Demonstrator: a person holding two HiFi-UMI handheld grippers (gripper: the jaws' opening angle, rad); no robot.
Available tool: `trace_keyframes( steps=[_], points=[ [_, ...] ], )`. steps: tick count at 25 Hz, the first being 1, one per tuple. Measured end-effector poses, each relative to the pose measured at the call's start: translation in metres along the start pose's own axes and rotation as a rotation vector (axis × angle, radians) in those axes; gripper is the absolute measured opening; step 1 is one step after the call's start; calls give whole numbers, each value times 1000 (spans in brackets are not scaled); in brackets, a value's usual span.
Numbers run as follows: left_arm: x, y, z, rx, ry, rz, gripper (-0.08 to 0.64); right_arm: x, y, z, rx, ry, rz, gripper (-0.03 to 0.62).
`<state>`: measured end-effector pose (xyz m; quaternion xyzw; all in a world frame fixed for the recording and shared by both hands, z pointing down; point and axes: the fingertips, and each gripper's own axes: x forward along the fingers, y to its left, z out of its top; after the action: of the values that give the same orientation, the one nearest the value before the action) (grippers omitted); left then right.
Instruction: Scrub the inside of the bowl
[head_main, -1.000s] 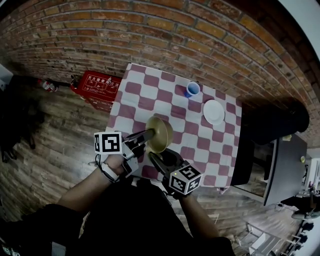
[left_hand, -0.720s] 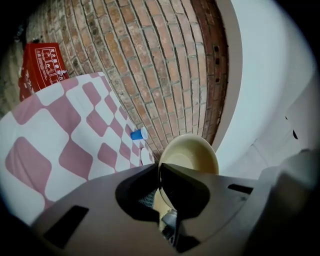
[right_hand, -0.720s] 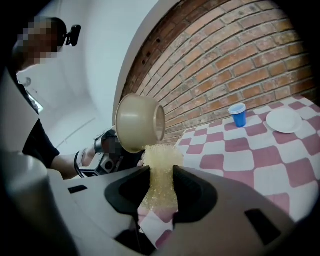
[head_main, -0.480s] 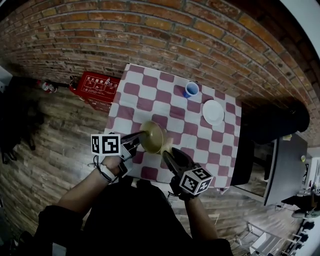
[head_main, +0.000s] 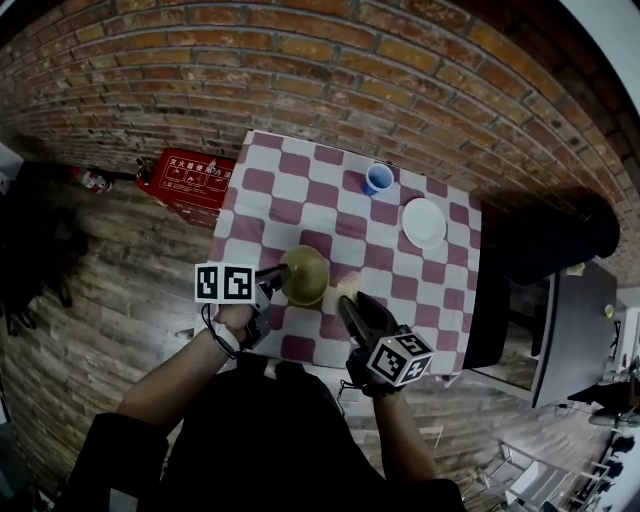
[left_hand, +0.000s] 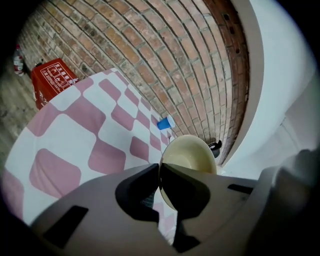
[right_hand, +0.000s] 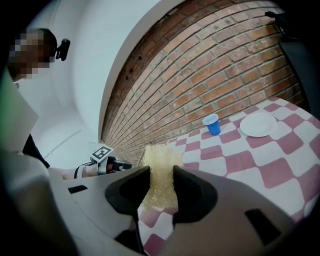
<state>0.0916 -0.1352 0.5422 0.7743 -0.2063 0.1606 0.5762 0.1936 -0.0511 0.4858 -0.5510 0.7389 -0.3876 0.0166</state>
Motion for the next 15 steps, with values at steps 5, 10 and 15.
trace_keyframes(
  steps=[5,10,15],
  points=[
    [24,20,0,-15,34,65,28,-11,-16,2,40,-28,-51,155],
    [46,34,-1,1,68,128,28,-23,-27,-4,76,-48,-88,155],
    [62,38,1,66,102,182,28,-36,-36,-6,89,-70,-128,155]
  ],
)
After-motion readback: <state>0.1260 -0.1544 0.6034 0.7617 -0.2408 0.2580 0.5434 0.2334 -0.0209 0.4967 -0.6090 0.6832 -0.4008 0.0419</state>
